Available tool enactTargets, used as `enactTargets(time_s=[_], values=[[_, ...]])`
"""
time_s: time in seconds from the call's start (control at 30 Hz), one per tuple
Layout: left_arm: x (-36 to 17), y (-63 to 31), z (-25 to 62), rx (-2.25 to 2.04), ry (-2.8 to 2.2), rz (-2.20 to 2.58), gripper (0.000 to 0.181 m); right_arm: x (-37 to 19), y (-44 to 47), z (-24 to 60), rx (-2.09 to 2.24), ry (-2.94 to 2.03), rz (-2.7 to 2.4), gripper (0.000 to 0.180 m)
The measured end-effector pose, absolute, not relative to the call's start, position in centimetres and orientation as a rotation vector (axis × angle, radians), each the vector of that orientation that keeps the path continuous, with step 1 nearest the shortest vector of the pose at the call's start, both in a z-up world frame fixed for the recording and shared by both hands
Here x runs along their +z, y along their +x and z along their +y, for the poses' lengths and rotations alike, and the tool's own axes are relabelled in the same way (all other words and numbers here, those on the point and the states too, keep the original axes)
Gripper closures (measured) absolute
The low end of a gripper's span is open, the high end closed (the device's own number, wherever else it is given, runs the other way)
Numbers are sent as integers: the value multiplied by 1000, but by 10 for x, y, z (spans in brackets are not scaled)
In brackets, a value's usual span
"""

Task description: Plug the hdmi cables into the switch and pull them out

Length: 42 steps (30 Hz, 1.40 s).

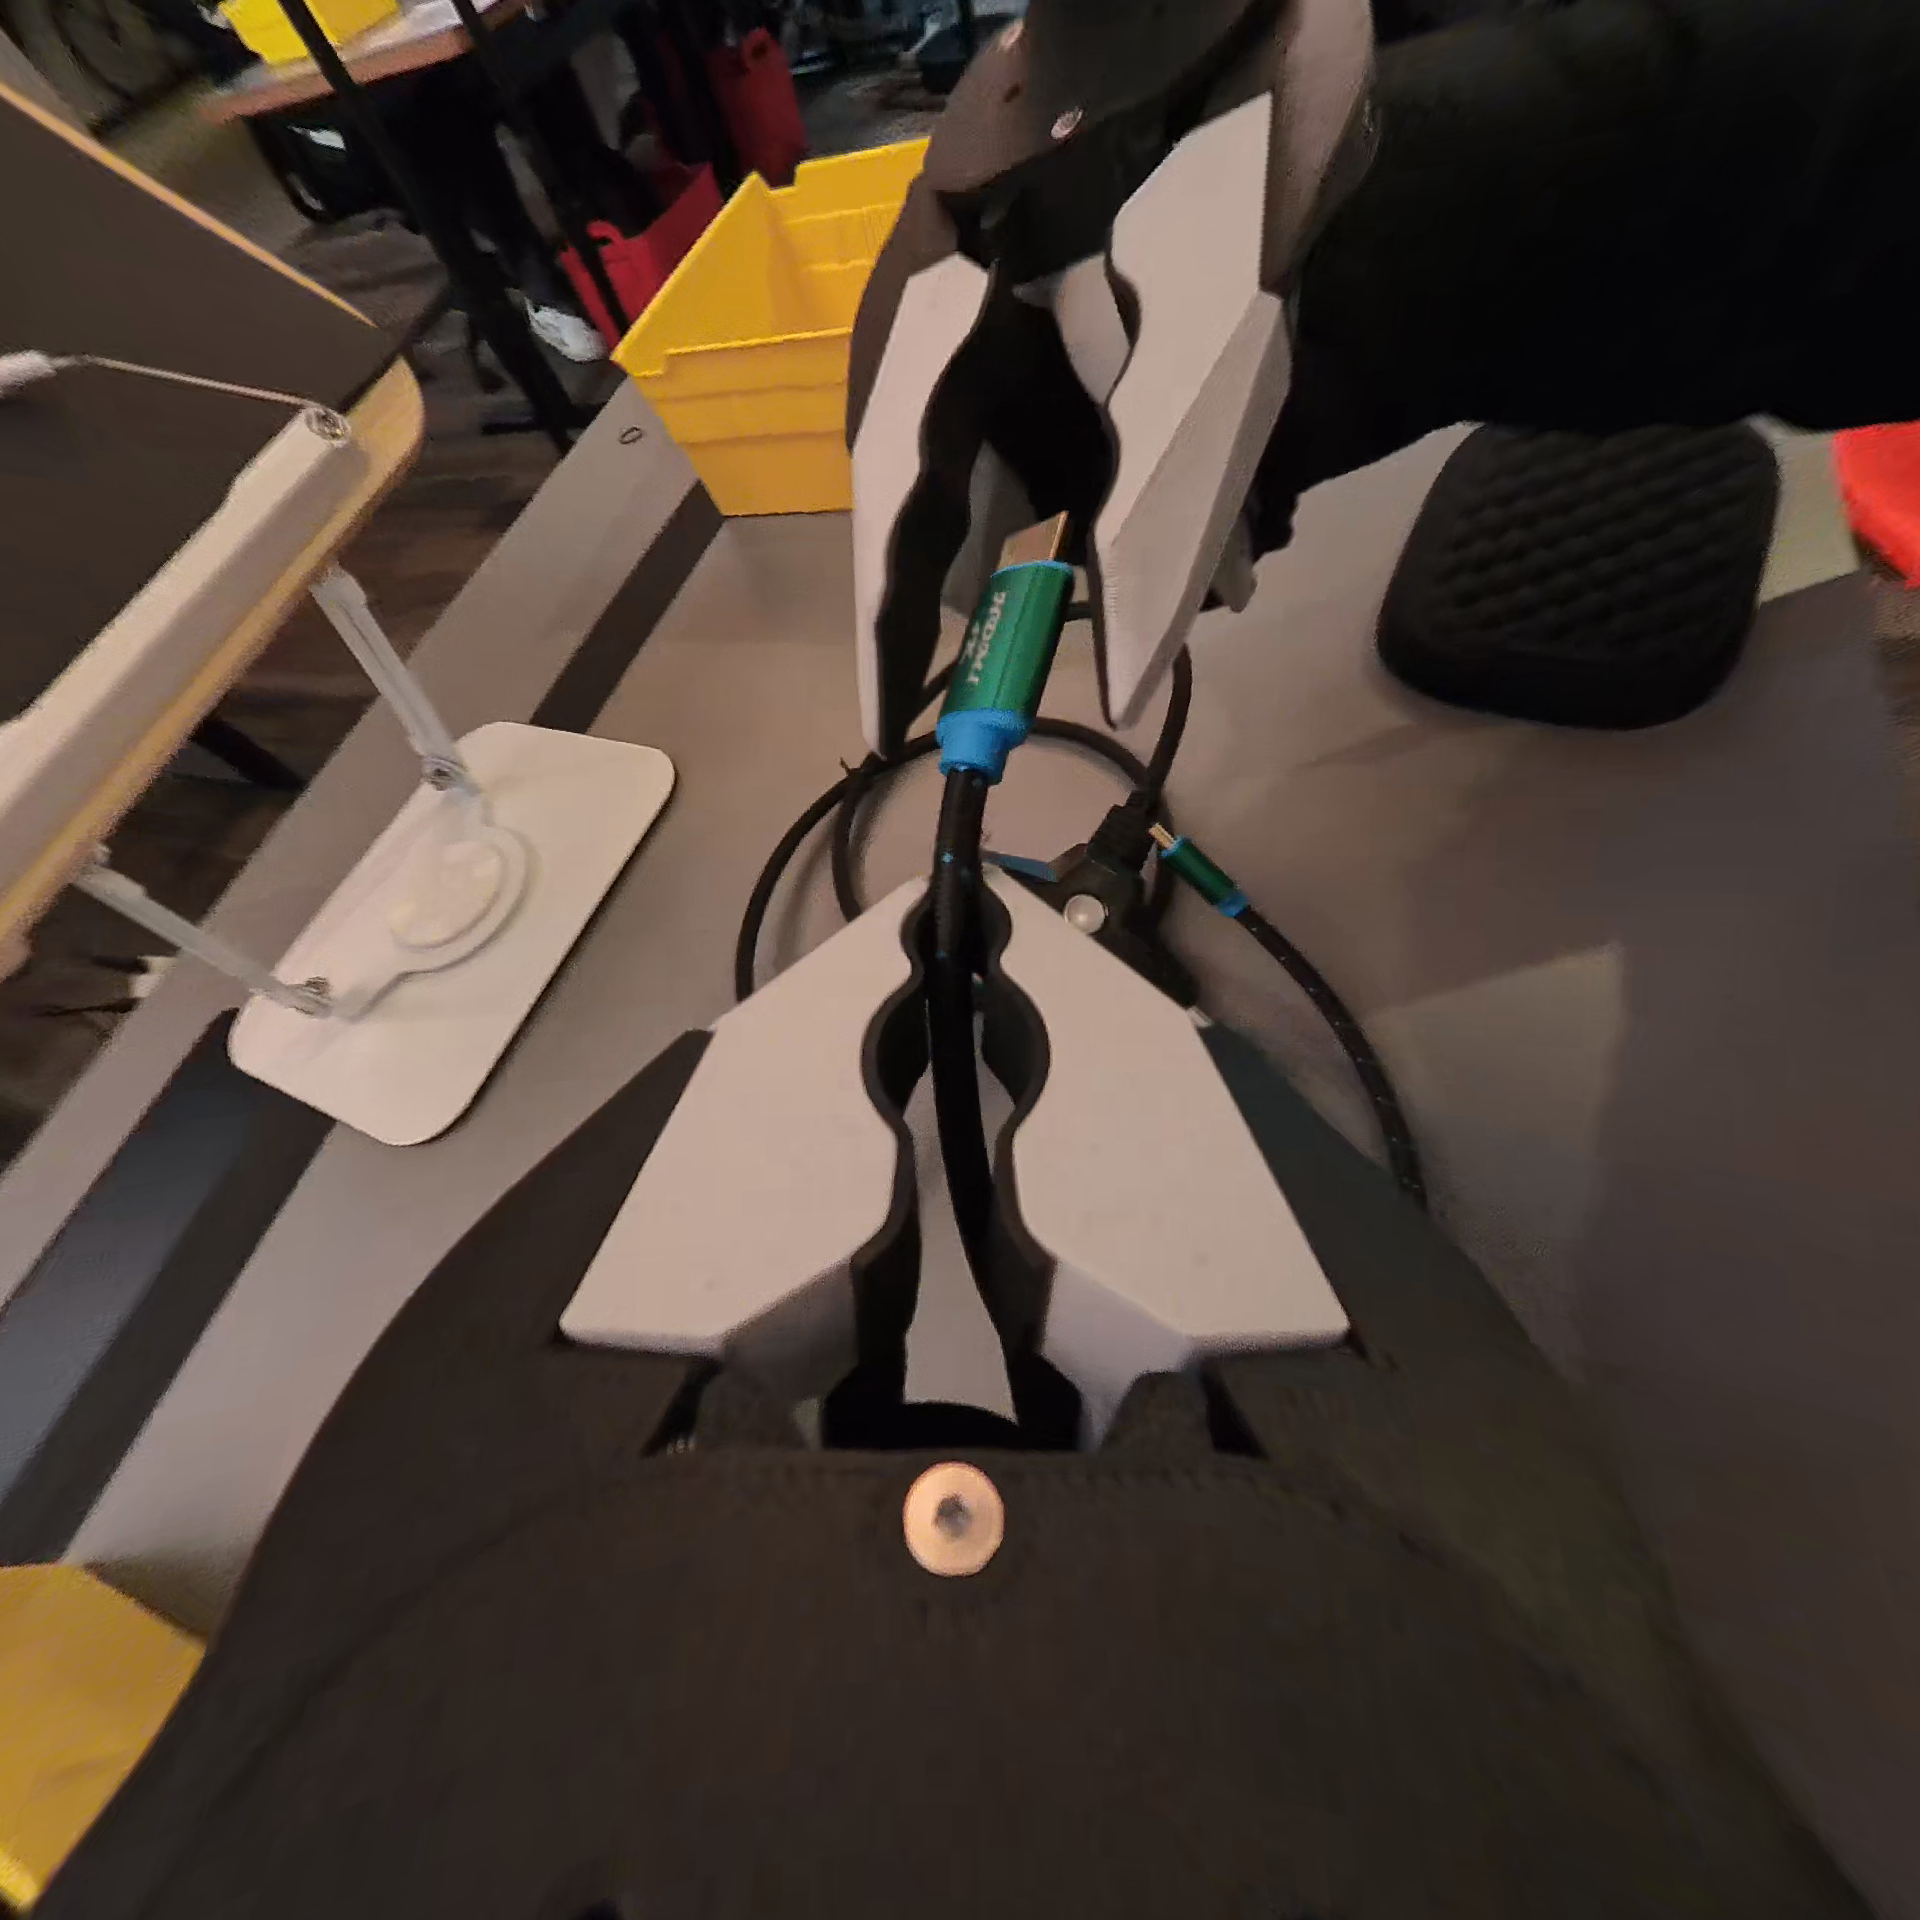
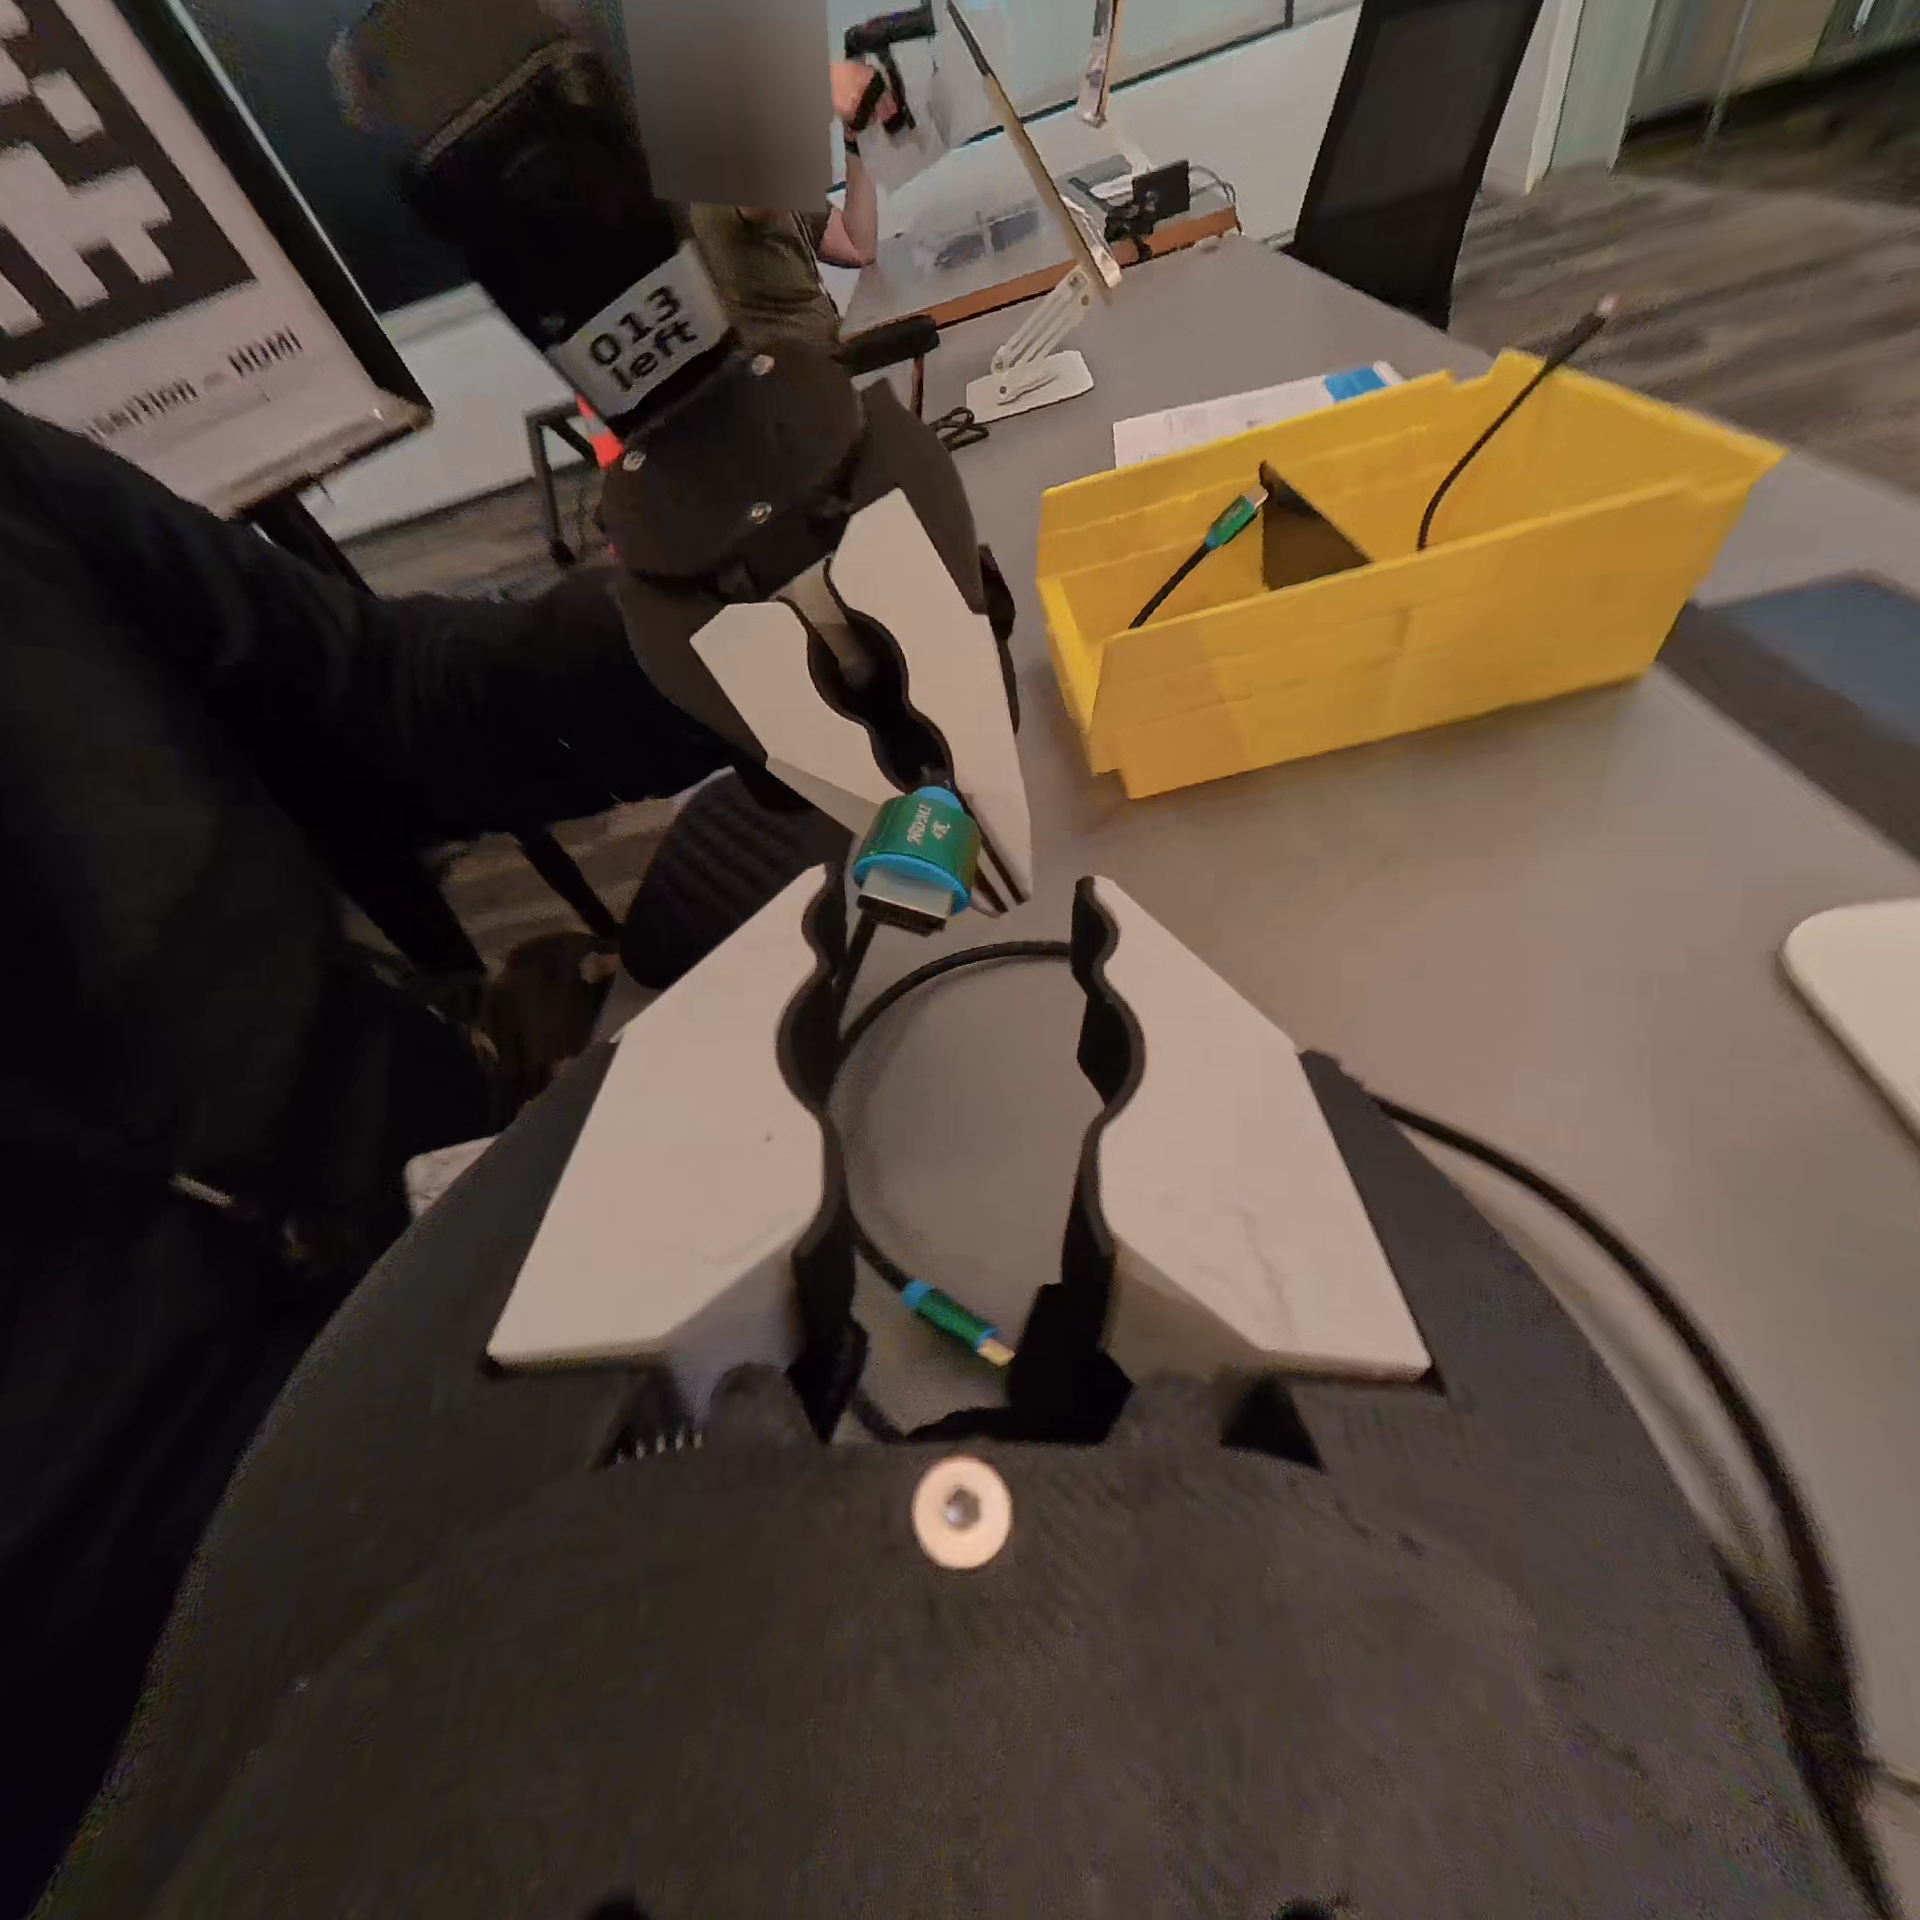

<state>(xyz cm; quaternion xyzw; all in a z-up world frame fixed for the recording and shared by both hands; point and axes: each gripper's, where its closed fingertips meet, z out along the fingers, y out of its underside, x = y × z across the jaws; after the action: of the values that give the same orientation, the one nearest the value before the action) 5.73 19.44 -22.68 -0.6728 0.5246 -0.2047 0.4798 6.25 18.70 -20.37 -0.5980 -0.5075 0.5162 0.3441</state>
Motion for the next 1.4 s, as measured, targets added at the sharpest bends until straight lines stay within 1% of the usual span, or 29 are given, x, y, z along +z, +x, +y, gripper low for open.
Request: enactTargets(time_s=[0.13,0.3,0.47,0.5,0.57,0.67,0.77,0.8,0.87,0.9,0.97,1.03,1.17,1.3,1.4], values=[[-228,64,197,-325,-1586,1311,180,-202,68,173,1655,-1635,-1152,131],[-228,67,201,-66,-1487,1347,181,-205,72,167,1821,-1703,-987,133],[-230,68,205,105,-1418,1365,181,-204,74,164,1949,-1730,-833,152],[-231,68,205,124,-1410,1367,181,-204,74,162,1972,-1719,-818,151],[-230,69,204,142,-1386,1373,181,-205,76,163,1979,-1698,-799,158],[-231,69,205,147,-1385,1381,181,-207,75,164,1937,-1685,-806,159],[-233,71,201,46,-1409,1399,181,-209,75,162,1896,-1675,-869,159],[-235,73,196,-51,-1436,1409,176,-210,76,161,1872,-1667,-902,159],[-233,79,183,-347,-1513,1386,153,-211,76,159,1812,-1639,-988,161],[-227,81,177,-496,-1532,1353,150,-210,76,157,1790,-1611,-1032,160],[-213,83,166,-741,-1533,1296,152,-211,75,154,1729,-1577,-1121,160],[-203,83,162,-885,-1524,1252,159,-211,74,150,1667,-1518,-1208,160],[-203,83,157,-1010,-1566,1235,167,-213,72,148,1549,-1440,-1335,160],[-206,82,155,-1067,-1594,1241,167,-217,71,148,1430,-1382,-1440,160],[-208,80,155,-1018,-1576,1262,168,-220,70,150,1364,-1373,-1480,161]])
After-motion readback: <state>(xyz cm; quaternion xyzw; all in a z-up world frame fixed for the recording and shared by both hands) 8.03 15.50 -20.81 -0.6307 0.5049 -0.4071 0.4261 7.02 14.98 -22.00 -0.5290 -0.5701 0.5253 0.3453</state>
